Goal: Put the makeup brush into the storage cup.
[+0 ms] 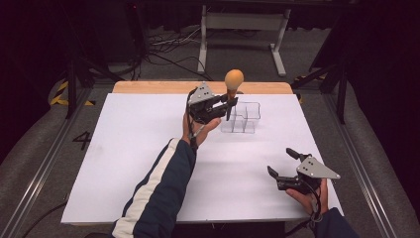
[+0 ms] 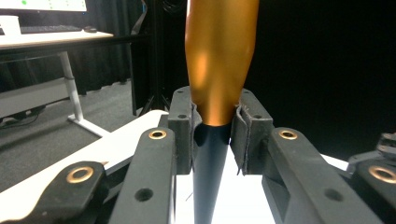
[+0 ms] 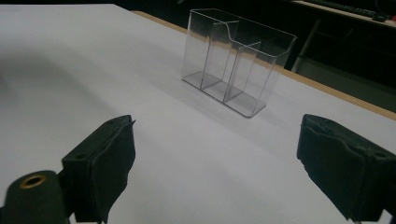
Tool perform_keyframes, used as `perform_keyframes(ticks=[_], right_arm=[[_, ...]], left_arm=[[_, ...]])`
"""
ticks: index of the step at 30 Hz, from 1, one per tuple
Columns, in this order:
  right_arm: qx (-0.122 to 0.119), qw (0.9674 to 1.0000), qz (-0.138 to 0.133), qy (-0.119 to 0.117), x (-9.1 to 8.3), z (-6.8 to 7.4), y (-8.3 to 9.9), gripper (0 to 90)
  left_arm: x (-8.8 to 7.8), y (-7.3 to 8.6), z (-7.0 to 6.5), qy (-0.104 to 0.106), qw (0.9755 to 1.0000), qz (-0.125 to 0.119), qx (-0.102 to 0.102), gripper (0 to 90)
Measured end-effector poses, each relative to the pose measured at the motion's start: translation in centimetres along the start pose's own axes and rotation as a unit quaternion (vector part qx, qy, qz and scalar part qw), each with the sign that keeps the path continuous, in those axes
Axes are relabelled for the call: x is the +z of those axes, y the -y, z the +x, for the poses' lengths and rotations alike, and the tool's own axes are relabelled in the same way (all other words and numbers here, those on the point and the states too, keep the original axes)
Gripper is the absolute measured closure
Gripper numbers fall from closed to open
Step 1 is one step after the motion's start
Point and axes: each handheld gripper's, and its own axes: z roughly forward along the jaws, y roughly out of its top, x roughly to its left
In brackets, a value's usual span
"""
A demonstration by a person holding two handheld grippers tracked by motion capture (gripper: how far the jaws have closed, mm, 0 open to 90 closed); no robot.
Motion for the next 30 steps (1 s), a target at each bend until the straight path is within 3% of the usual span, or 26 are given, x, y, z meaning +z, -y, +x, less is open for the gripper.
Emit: perform_keyframes(ticks=[11, 16, 30], right_arm=[[0.0, 0.9999, -0.009, -0.012, 0.2, 0.0, -0.1, 13.2], [0.005, 0.9998, -0.016, -0.011, 0.0, -0.2, -0.2, 12.7], [0.011, 0.9996, -0.021, -0.013, -0.2, -0.5, -0.3, 12.8]], left_arm=[[4.2, -0.8, -0.8, 0.006, 1.0, -0.007, 0.004, 72.1], [5.8, -1.4, -1.3, 0.002, 0.9998, -0.002, 0.018, 72.1], [9.4, -0.7, -1.7, -0.005, 0.9996, 0.014, 0.023, 72.1]])
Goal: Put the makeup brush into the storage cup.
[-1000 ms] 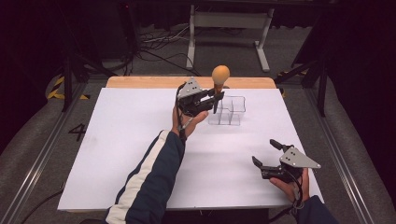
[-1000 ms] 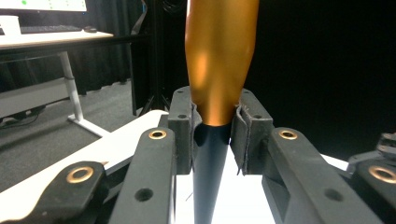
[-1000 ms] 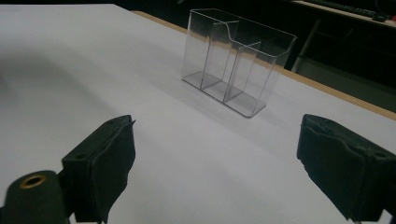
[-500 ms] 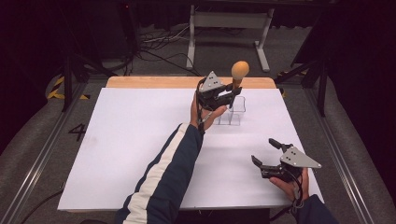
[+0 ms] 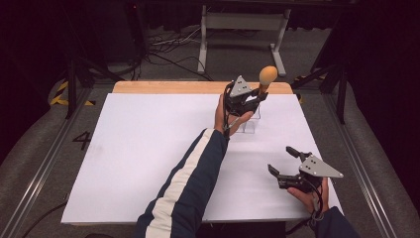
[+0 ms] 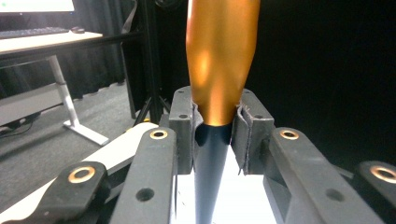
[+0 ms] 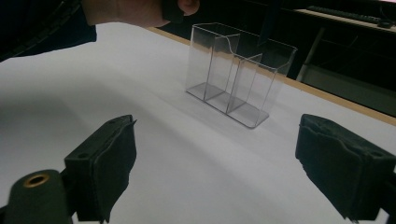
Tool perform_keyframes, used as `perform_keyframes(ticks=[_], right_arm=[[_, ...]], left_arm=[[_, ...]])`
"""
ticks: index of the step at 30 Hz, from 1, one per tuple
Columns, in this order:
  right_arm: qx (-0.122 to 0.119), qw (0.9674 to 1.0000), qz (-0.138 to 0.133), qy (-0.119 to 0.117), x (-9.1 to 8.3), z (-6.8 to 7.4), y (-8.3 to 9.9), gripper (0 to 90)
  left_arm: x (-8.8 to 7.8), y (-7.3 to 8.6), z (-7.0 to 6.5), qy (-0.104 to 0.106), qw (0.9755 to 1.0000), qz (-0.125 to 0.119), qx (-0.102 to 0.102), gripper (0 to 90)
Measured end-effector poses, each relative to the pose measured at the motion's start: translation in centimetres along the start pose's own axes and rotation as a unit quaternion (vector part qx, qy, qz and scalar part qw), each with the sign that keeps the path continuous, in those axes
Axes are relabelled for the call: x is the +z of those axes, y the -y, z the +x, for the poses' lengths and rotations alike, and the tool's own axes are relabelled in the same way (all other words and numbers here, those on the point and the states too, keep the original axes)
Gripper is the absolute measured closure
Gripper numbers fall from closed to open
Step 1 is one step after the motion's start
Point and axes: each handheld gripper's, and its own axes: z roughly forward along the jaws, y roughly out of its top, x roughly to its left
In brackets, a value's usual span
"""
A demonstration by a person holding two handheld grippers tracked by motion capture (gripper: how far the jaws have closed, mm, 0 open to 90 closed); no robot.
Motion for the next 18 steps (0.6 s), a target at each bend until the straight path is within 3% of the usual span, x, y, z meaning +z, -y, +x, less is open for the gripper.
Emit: perform_keyframes(ticks=[18], right_arm=[[0.005, 1.0, -0.002, -0.006, -0.1, -0.2, 0.0, 13.1]], left_arm=[[1.9, 1.2, 0.5, -0.023, 0.9993, 0.03, 0.003, 72.1]])
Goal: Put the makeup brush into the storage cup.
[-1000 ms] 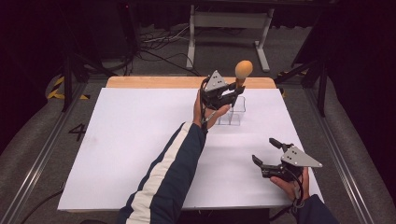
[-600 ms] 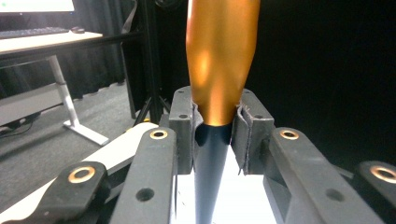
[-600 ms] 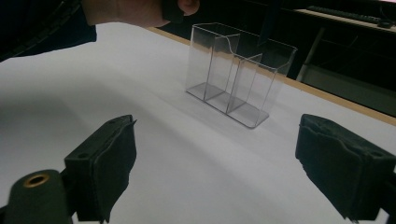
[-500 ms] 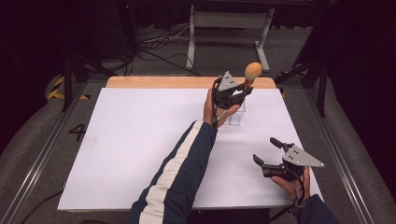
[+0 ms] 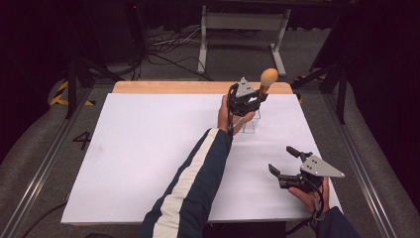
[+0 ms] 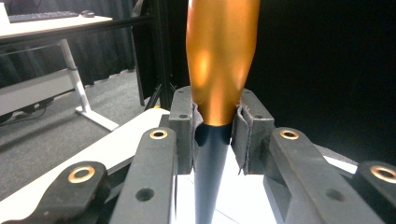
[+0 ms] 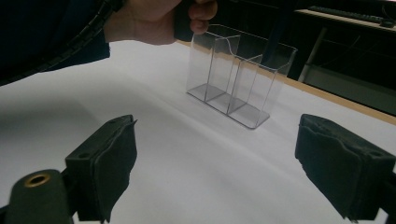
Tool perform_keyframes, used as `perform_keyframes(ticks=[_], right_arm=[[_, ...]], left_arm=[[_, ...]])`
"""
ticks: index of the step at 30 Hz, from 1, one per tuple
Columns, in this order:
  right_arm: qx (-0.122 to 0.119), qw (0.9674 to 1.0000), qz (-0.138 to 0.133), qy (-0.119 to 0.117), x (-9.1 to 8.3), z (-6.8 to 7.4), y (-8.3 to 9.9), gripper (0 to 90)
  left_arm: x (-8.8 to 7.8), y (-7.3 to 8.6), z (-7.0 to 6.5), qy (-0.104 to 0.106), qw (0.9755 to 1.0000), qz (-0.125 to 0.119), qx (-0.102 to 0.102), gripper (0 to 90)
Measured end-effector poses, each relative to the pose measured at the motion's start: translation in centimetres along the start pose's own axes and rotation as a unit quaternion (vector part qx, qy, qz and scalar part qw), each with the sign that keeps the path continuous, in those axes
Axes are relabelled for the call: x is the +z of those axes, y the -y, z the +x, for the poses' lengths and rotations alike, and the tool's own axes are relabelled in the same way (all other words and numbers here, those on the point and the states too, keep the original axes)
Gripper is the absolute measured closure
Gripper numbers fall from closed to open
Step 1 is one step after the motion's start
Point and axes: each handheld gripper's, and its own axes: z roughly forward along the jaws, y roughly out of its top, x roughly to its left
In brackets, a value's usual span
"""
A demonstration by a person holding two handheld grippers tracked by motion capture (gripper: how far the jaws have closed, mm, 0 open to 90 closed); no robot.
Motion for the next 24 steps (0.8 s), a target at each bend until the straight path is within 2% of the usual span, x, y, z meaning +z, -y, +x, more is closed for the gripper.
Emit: perform_keyframes(ticks=[7, 15, 24], right_arm=[[-0.001, 1.0, 0.0, 0.0, 0.0, 0.0, 0.0, 13.1], [0.0, 1.0, 0.001, 0.0, 0.0, 0.0, 0.0, 13.1], [0.0, 1.0, 0.006, -0.003, 0.0, 0.0, 0.0, 13.3]], left_arm=[[0.2, 0.4, 0.1, -0.001, 0.9999, 0.01, -0.005, 72.0], [0.0, 0.6, 0.1, -0.003, 0.9999, 0.008, -0.009, 71.9], [0.4, 1.3, -0.1, 0.002, 0.9996, 0.027, -0.005, 71.8]])
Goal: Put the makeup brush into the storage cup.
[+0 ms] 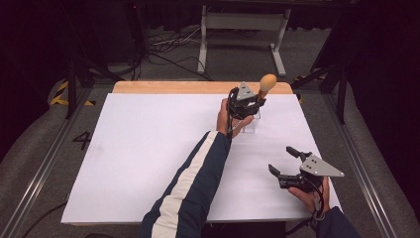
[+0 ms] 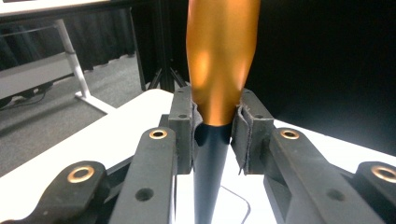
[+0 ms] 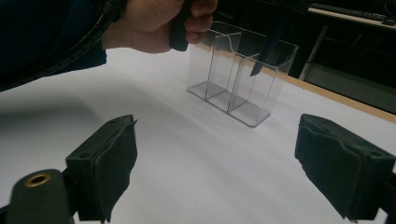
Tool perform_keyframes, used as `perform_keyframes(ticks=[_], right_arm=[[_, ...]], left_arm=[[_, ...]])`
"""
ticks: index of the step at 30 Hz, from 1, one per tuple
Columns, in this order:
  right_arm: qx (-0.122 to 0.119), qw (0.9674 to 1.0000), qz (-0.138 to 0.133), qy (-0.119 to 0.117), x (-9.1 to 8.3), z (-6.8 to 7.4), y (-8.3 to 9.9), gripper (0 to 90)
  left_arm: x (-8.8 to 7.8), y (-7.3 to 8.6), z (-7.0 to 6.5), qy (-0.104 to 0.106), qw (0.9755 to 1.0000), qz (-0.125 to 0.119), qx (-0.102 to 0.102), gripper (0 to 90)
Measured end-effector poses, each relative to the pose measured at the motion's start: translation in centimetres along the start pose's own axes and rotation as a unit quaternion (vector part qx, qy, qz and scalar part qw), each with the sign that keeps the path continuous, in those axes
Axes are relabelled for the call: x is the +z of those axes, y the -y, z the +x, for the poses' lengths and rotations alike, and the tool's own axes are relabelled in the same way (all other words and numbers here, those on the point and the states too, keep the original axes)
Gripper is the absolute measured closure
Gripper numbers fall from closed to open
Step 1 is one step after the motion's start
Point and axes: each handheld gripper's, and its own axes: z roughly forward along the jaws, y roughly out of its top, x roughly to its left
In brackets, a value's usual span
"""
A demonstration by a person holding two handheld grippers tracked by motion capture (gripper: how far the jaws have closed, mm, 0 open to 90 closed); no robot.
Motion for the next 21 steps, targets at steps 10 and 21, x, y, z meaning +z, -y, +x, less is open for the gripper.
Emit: perform_keyframes(ticks=[10, 21], right_arm=[[0.0, 1.0, 0.002, -0.001, 0.01, -0.09, 0.04, 13.4], [-0.002, 1.0, 0.006, -0.003, 0.18, 0.0, 0.08, 13.5]], left_arm=[[0.18, 0.15, -0.26, -0.002, 0.9999, 0.007, 0.007, 71.7], [0.03, 0.38, -0.14, -0.007, 0.9999, 0.011, 0.002, 71.5]])
